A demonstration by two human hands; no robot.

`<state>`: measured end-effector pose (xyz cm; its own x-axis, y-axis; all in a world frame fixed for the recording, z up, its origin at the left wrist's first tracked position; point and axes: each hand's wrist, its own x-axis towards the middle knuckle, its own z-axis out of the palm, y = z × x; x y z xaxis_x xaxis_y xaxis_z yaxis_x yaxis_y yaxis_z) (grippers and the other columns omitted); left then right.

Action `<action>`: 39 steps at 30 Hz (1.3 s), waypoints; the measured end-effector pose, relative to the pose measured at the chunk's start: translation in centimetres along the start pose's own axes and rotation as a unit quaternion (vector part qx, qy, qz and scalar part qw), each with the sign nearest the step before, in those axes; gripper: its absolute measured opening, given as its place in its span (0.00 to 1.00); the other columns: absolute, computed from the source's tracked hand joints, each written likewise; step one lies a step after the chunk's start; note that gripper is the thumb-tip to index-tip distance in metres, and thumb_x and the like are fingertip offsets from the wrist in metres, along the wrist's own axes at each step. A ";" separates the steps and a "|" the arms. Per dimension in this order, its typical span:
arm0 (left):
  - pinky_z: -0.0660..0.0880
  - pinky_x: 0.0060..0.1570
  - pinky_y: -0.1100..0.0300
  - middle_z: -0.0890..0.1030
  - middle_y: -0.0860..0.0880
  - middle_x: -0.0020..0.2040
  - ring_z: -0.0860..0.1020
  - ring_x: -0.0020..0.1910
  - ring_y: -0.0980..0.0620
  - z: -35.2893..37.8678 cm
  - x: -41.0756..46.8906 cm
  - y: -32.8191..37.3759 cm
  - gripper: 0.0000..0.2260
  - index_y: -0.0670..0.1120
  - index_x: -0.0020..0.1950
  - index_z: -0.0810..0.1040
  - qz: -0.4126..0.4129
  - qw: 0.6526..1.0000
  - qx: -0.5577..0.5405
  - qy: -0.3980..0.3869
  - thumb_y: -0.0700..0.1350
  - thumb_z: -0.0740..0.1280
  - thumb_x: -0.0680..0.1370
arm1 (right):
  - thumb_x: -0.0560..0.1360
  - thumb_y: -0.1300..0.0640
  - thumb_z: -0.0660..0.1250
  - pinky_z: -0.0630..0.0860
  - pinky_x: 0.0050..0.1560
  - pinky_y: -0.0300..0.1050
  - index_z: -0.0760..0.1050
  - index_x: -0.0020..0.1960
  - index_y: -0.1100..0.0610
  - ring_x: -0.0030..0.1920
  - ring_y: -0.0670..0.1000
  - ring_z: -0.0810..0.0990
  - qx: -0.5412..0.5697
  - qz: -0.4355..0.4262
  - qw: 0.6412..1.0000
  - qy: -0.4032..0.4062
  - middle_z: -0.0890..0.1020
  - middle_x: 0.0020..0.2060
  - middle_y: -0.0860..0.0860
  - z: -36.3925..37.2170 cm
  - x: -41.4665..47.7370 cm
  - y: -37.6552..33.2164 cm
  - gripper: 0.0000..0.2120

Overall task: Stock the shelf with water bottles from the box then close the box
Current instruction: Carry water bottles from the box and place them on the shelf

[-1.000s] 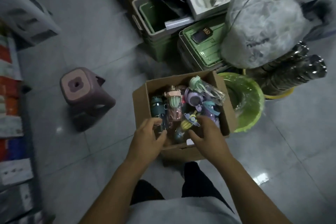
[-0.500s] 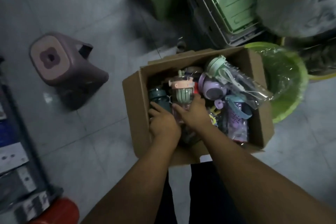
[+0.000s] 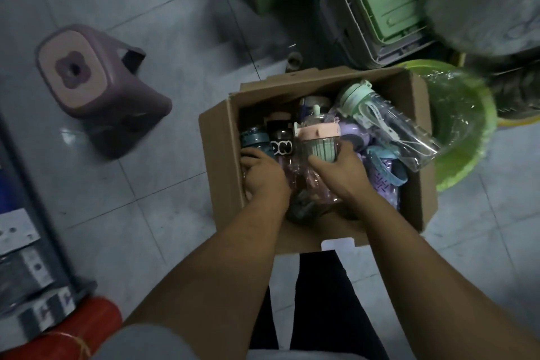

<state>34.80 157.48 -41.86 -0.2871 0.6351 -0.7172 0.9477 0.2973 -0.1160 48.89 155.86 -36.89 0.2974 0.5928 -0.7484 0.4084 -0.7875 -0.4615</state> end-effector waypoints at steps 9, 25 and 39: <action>0.77 0.58 0.48 0.66 0.34 0.74 0.77 0.65 0.37 -4.9 -3.4 -1.0 0.45 0.37 0.81 0.49 0.053 0.985 -0.163 -0.010 0.47 0.76 0.76 | 0.78 0.54 0.68 0.79 0.46 0.49 0.71 0.57 0.50 0.47 0.48 0.80 0.144 0.040 0.986 -0.071 0.80 0.49 0.48 -1.3 -4.9 0.4 0.10; 0.73 0.64 0.43 0.62 0.26 0.75 0.72 0.70 0.33 -0.7 -3.2 -1.3 0.50 0.37 0.81 0.33 -0.009 0.976 -0.204 -0.074 0.47 0.71 0.80 | 0.79 0.54 0.67 0.80 0.47 0.51 0.62 0.73 0.51 0.50 0.52 0.79 0.194 0.053 0.978 -0.061 0.76 0.51 0.47 0.5 -7.7 3.1 0.26; 0.77 0.51 0.45 0.80 0.38 0.51 0.80 0.49 0.40 -11.2 -15.9 -10.3 0.31 0.38 0.66 0.75 0.118 0.586 -0.771 -0.221 0.48 0.69 0.64 | 0.79 0.48 0.59 0.81 0.46 0.59 0.74 0.63 0.61 0.50 0.63 0.81 0.364 -0.011 0.925 -0.111 0.79 0.53 0.62 -7.4 -16.1 -2.2 0.20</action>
<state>28.06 152.32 -21.56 0.2140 0.6434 -0.7350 -0.3958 0.7451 0.5369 49.62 149.30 -20.28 0.0784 0.6238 -0.7776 -0.3015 -0.7287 -0.6150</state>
